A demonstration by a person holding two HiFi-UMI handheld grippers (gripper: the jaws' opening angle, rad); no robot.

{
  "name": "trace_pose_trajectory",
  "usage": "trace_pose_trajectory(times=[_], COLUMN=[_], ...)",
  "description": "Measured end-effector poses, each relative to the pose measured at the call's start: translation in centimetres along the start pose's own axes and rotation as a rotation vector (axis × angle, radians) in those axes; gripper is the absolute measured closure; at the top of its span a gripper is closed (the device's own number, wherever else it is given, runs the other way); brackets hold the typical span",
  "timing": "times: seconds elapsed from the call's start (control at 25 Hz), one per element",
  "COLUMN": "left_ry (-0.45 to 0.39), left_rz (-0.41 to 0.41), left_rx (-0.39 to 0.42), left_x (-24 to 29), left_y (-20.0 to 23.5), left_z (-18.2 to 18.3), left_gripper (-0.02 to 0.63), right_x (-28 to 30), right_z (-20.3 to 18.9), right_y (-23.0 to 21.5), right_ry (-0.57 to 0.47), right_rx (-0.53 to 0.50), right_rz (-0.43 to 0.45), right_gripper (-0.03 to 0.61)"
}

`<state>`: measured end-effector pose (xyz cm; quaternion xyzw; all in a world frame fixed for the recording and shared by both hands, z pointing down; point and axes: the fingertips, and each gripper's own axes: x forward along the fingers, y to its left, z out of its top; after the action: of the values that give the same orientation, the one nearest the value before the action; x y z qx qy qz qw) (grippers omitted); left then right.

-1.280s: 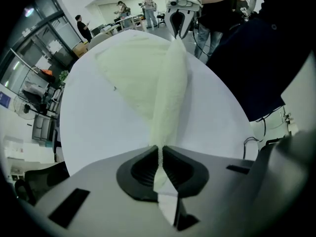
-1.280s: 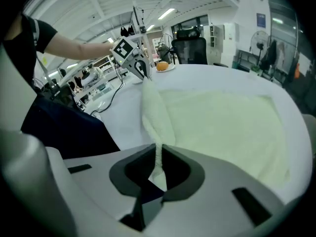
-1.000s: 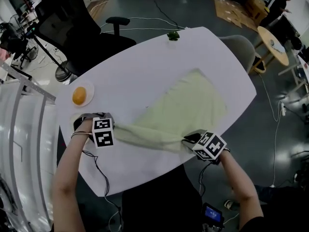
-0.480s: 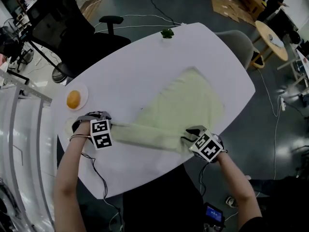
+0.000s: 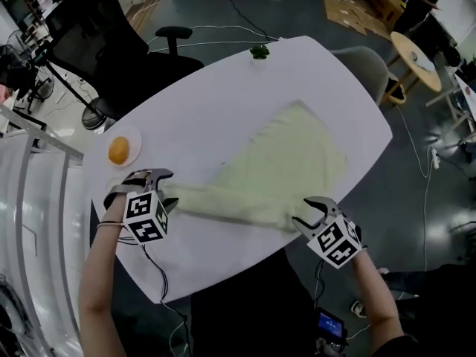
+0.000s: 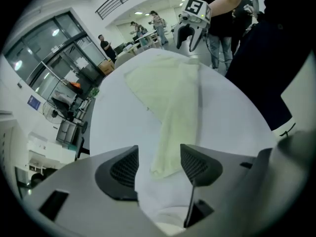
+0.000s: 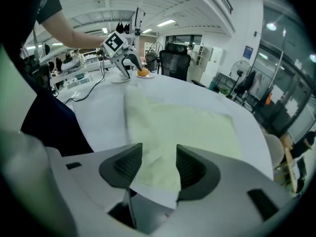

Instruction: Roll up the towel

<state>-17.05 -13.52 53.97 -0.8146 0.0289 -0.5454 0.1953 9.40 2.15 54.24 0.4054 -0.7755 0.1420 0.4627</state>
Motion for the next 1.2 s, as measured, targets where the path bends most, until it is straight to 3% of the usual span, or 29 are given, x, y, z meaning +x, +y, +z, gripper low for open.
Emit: trace_pose_trajectory(times=[0.16,0.28,0.52,0.6,0.68,0.76,0.84,1.2], left_ry=[-0.054,-0.046,-0.007,0.004,0.027,0.064,0.091,0.087], left_rz=[-0.072,-0.117,-0.092,-0.052,0.042,0.066,0.046,0.078], left_rx=[0.052,0.077,0.116,0.107,0.162,0.256,0.304,0.302], left_x=[0.9,2.9,5.9,6.0,6.0,6.3,6.5,3.6], left_y=[-4.6,-7.6,-8.2,-7.3,-5.7,-5.3,-5.5,-4.4], left_z=[2.4,2.5,1.4,1.4,1.3,1.1,1.1,1.4], left_gripper=[0.319,0.318,0.321,0.328,0.521,0.535,0.552,0.572], right_x=[0.9,2.6,5.4,5.6,5.4,5.0,4.6,1.9], right_z=[0.3,-0.2,-2.6,-3.4,-3.8,-3.9,-3.9,-2.3], right_y=[4.3,6.6,6.4,5.5,4.7,4.3,4.2,3.8], right_ry=[0.000,0.012,0.077,0.096,0.111,0.120,0.126,0.120], right_rx=[-0.050,-0.057,-0.086,-0.104,-0.148,-0.213,-0.270,-0.354], right_rz=[0.040,0.059,0.011,-0.024,-0.062,-0.089,-0.109,-0.144], right_gripper=[0.322,0.321,0.321,0.348,0.408,0.443,0.517,0.541])
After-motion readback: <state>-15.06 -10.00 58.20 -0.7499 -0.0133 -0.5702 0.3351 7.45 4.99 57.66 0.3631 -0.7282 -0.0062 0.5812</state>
